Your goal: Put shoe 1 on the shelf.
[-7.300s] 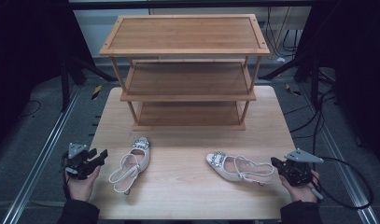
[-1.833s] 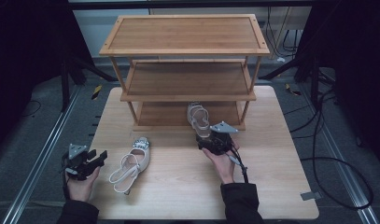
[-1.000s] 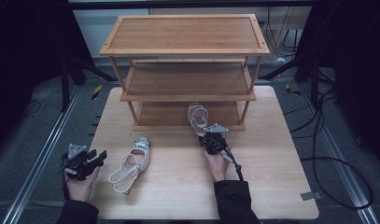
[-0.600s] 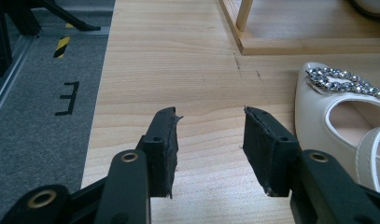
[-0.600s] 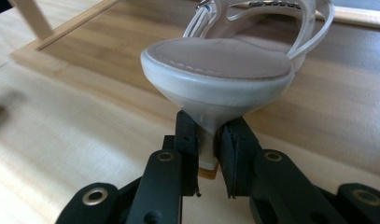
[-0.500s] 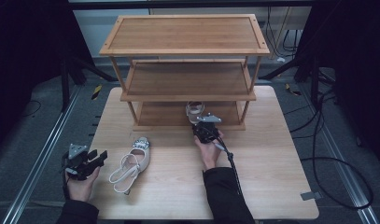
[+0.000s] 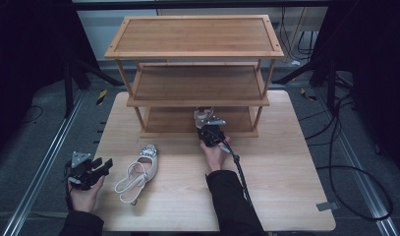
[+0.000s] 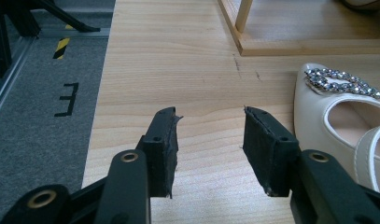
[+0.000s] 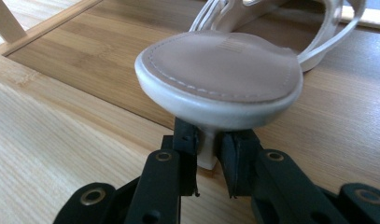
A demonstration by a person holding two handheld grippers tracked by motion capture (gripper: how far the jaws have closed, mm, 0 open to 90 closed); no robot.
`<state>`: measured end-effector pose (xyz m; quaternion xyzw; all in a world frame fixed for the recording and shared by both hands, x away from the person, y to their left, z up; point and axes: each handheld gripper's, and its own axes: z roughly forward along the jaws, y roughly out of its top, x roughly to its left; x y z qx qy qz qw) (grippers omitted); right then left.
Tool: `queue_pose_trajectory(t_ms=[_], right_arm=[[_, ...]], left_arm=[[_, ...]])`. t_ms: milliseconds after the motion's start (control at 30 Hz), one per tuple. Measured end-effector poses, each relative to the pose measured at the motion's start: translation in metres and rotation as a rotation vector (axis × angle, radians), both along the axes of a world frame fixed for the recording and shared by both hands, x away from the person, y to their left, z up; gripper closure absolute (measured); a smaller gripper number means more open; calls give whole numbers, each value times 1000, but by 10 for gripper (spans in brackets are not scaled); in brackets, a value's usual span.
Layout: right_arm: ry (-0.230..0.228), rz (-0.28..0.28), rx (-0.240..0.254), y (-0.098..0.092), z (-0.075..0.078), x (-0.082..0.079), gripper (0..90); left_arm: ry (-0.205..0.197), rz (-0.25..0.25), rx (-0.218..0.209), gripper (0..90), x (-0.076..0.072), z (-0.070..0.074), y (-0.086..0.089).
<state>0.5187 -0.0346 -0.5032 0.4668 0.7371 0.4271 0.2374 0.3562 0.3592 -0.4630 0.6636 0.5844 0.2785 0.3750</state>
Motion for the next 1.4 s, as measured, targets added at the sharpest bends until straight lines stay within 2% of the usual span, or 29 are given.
queue_pose_trajectory(t_ms=[100,267,367,500,600,733,833,900,967,1067,1133,1200,1300,1400], right_arm=[[-11,2,-15,2,-3,2,770],[-8,-1,-11,3,-2,1,764],[-1,-10,6,-1,1,-3,653],[-35,6,1,-12,10,-21,532],[-42,31,-26,-25,17,-38,473],[-59,35,-44,-47,25,-59,420],[-61,26,-73,-63,34,-71,406],[-48,34,-45,-75,39,-77,396],[-52,31,-32,-89,43,-84,384],[-48,28,-24,-108,46,-92,363],[-54,18,-5,-121,46,-99,369],[-38,12,1,-131,46,-105,363],[-61,14,11,-144,46,-118,385],[-77,27,-9,-157,46,-131,409]], left_arm=[[1,-1,0,541,0,0,0],[-5,-9,2,535,0,0,0],[-15,-10,15,525,-1,1,0],[-37,-8,45,521,-2,3,-1],[-45,-13,41,535,-3,5,-2],[-64,-18,-23,518,-5,10,1],[-88,-21,-39,491,-9,14,1],[-93,-16,-66,450,-12,17,1],[-93,-21,-72,427,-14,18,1],[-84,-64,-102,430,-16,21,-2],[-93,-85,-98,415,-18,25,-6],[-101,-118,-104,404,-20,28,-11],[-127,-153,-107,376,-26,32,-19],[-130,-179,-106,339,-34,35,-26]])
